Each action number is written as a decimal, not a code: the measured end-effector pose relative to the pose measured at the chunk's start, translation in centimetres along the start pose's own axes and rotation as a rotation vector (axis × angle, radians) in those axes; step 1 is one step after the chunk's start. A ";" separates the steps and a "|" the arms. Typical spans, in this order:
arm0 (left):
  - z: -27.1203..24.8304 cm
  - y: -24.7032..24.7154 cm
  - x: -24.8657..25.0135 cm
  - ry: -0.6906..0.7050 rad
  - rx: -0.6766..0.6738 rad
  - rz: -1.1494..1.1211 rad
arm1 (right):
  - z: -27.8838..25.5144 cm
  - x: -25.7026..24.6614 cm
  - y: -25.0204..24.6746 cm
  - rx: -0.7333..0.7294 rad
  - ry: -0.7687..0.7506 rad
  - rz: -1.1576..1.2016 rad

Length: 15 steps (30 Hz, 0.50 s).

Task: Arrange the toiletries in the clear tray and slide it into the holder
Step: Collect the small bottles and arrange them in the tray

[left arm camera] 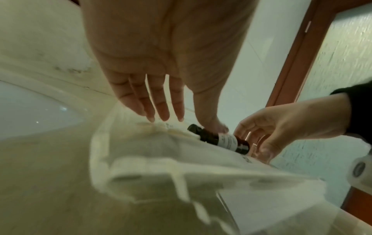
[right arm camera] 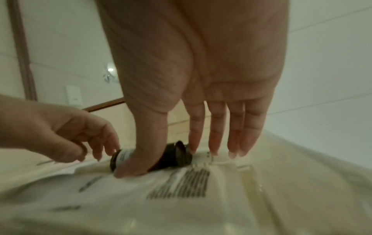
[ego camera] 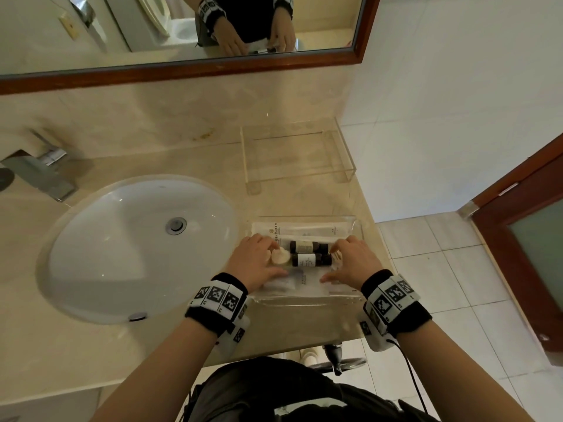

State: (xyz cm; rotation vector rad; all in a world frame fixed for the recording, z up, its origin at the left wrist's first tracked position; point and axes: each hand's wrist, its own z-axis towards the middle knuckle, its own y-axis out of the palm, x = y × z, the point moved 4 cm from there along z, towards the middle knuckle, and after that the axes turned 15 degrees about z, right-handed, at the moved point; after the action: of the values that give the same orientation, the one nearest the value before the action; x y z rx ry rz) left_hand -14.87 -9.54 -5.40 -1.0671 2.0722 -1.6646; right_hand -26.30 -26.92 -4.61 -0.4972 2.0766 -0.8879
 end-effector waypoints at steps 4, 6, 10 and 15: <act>1.5 -0.3 0.1 0.029 0.004 0.098 | 0.9 -1.0 -0.4 -0.006 -0.097 0.003; 2.1 0.0 0.3 0.042 -0.078 0.171 | 1.5 -1.1 0.3 -0.085 -0.092 -0.029; 2.7 0.1 0.2 0.045 -0.051 0.262 | 1.5 -0.4 0.6 -0.073 -0.082 -0.088; 2.9 0.9 -0.6 0.052 -0.032 0.307 | 0.8 -0.4 0.1 -0.077 -0.121 -0.094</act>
State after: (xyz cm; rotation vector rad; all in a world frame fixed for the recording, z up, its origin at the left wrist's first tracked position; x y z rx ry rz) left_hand -12.94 -11.18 -7.22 -0.6774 2.1722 -1.5248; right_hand -25.42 -26.94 -4.79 -0.6782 1.9959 -0.8130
